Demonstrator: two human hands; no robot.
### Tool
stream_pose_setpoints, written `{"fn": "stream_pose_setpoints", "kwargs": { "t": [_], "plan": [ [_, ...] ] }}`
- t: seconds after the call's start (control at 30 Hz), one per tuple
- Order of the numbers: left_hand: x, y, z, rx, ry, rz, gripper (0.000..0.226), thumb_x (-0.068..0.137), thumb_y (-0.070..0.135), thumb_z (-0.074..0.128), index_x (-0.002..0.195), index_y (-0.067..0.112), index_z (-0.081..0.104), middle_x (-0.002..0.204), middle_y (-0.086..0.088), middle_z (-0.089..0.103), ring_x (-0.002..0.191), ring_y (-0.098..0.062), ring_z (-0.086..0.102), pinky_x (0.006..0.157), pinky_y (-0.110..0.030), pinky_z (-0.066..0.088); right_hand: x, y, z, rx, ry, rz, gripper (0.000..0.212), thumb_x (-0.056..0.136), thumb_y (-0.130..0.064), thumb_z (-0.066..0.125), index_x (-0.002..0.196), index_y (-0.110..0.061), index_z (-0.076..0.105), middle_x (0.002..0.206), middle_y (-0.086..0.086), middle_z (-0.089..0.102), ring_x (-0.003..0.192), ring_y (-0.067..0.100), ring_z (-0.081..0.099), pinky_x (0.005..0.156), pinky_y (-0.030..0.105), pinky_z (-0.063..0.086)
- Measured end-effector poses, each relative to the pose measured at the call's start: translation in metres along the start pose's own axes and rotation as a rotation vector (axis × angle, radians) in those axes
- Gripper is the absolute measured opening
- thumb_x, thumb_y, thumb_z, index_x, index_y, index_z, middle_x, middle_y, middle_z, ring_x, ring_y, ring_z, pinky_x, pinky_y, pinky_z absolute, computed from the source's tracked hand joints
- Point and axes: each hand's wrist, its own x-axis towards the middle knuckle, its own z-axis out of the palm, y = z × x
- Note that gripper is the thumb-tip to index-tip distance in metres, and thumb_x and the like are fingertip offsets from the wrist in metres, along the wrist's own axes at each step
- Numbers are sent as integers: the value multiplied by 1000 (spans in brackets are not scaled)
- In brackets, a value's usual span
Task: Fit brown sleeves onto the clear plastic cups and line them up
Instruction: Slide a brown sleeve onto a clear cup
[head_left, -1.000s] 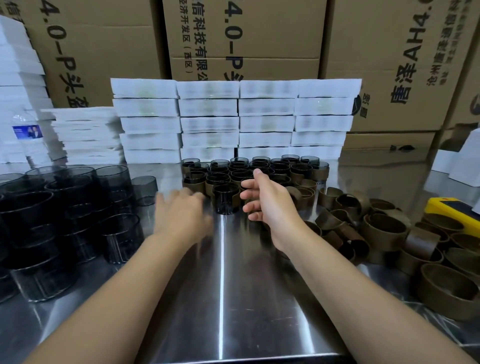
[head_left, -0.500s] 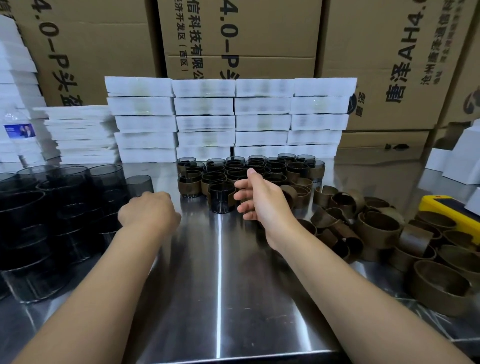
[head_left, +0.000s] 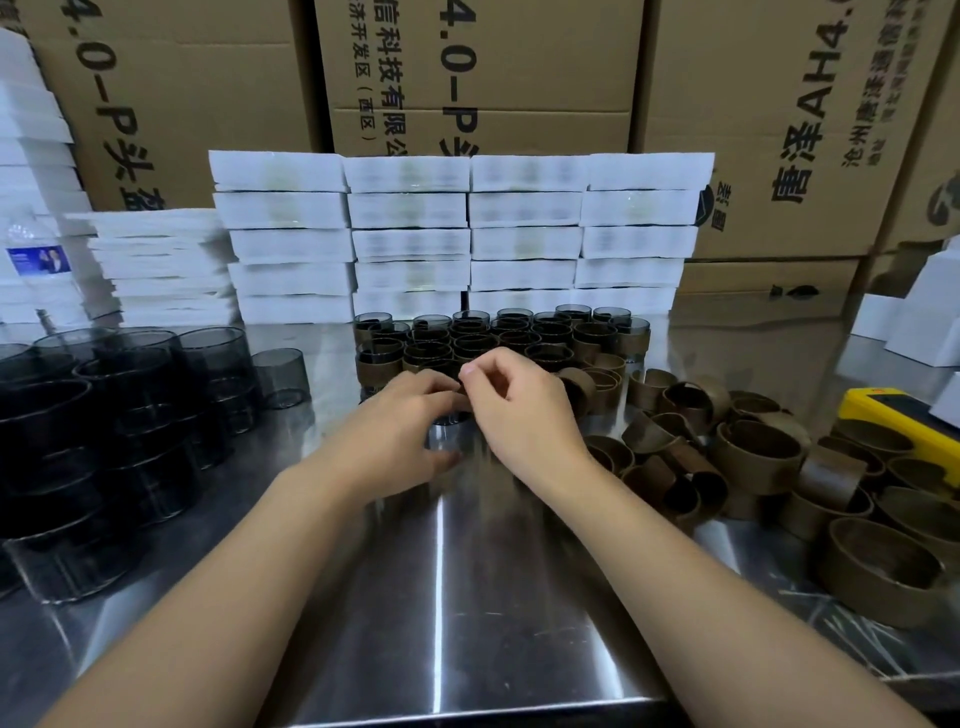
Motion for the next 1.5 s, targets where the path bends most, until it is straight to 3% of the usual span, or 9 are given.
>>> {"fn": "stream_pose_setpoints", "kwargs": {
  "t": [0.13,0.27,0.37,0.67,0.8,0.87,1.1,1.33,1.5],
  "plan": [
    [0,-4,1,103,12,-67,63,83,38,69,141,31,46,145,5,40,135,-18,28,110,-34,28,1,6,-5,-405,147,-169,20,91,-29,50,97,-19,65,105,-1,57,106,18,43,84,27,31],
    [0,-7,2,125,-25,-176,61,84,40,66,141,34,44,143,3,40,135,-18,31,112,-35,23,8,12,-18,-617,179,-22,30,91,-34,47,114,-21,61,125,1,48,119,23,35,97,34,29],
    [-1,-7,3,154,-57,-242,64,84,44,65,142,36,41,145,5,37,136,-19,28,114,-48,19,12,18,-25,-705,116,109,41,92,-38,45,123,-15,59,137,7,42,127,27,30,103,36,28],
    [1,-15,9,-12,-11,-265,39,96,25,55,134,30,48,146,1,35,135,-22,27,108,-38,33,19,31,-28,-760,-229,335,71,96,-61,21,128,-7,56,152,9,31,136,31,26,105,44,27],
    [7,-6,7,-419,199,-337,9,97,25,54,103,29,58,107,3,59,90,-14,57,80,-25,49,20,33,-27,-768,-268,361,74,95,-63,20,129,-7,56,157,4,21,140,30,20,109,46,24],
    [9,0,7,-738,276,-432,12,98,23,53,88,28,59,90,5,62,77,-12,61,69,-24,53,20,34,-27,-779,-266,366,76,94,-64,21,131,-7,54,157,4,21,140,30,20,109,46,24],
    [11,2,10,-1588,212,-738,10,94,28,58,92,19,62,95,-5,65,68,-19,72,54,-37,57,20,35,-25,-799,-251,355,76,93,-66,23,137,-9,47,156,8,22,139,31,21,108,46,25],
    [9,0,12,-1718,129,-651,43,54,39,82,89,16,72,101,-16,69,81,-35,72,60,-35,58,20,38,-24,-758,-277,389,81,93,-66,18,143,-6,39,159,6,14,142,30,15,110,46,21],
    [8,0,12,-1732,137,-624,43,61,29,78,98,11,66,94,-15,71,79,-34,73,58,-31,58,20,38,-23,-696,-166,361,85,93,-66,23,146,-1,29,157,6,16,140,30,18,110,44,24]
  ]
}}
